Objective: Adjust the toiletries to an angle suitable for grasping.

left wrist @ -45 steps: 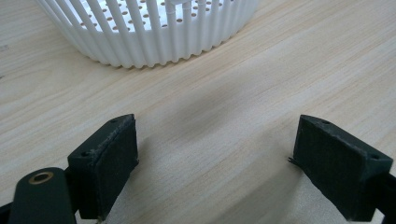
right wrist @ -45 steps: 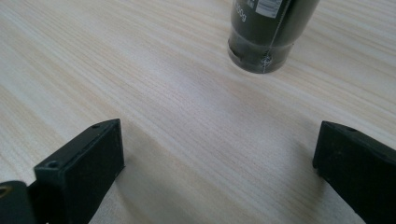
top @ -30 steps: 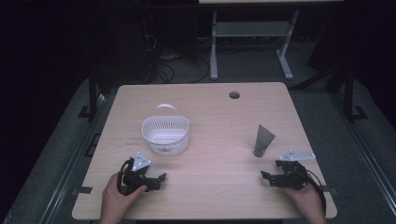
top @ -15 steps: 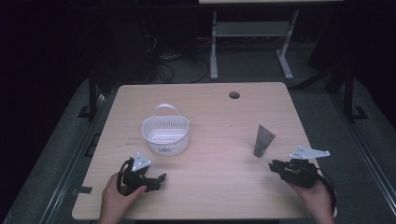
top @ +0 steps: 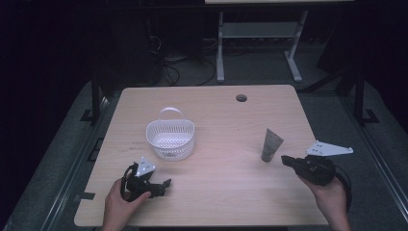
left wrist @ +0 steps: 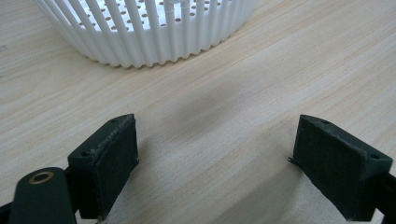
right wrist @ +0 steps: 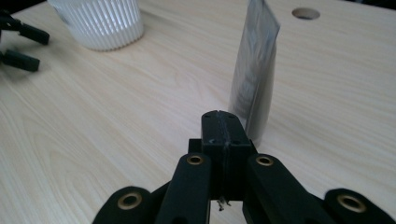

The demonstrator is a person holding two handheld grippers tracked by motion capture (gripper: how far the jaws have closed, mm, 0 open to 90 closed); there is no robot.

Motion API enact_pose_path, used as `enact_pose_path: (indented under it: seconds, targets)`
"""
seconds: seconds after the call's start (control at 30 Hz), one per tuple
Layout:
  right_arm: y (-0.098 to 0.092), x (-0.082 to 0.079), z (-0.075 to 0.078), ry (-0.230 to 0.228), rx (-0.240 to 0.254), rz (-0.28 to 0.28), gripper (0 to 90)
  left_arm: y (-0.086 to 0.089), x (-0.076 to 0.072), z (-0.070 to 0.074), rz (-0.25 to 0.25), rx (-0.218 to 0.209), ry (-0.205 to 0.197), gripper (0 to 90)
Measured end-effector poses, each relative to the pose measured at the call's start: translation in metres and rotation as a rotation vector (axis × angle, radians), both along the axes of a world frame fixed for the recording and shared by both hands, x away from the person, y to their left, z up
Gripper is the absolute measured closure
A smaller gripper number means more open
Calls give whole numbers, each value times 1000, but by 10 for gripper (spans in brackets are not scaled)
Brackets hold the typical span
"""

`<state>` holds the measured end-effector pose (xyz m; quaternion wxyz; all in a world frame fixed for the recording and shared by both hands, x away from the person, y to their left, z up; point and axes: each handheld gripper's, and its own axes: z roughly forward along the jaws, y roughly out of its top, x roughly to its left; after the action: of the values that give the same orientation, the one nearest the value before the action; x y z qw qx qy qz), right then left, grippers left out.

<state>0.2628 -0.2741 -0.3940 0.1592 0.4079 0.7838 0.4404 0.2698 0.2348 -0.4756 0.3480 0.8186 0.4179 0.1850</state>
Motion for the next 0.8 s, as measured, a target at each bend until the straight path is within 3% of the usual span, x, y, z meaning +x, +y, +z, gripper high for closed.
enact_pose_path:
  seconds: [0.2,0.8]
  targets:
    - [2,6,12,-28,5,4,897,0,0,0,1,-1,0,128]
    - [11,28,18,-40,-9,-2,897,0,0,0,1,-2,0,128]
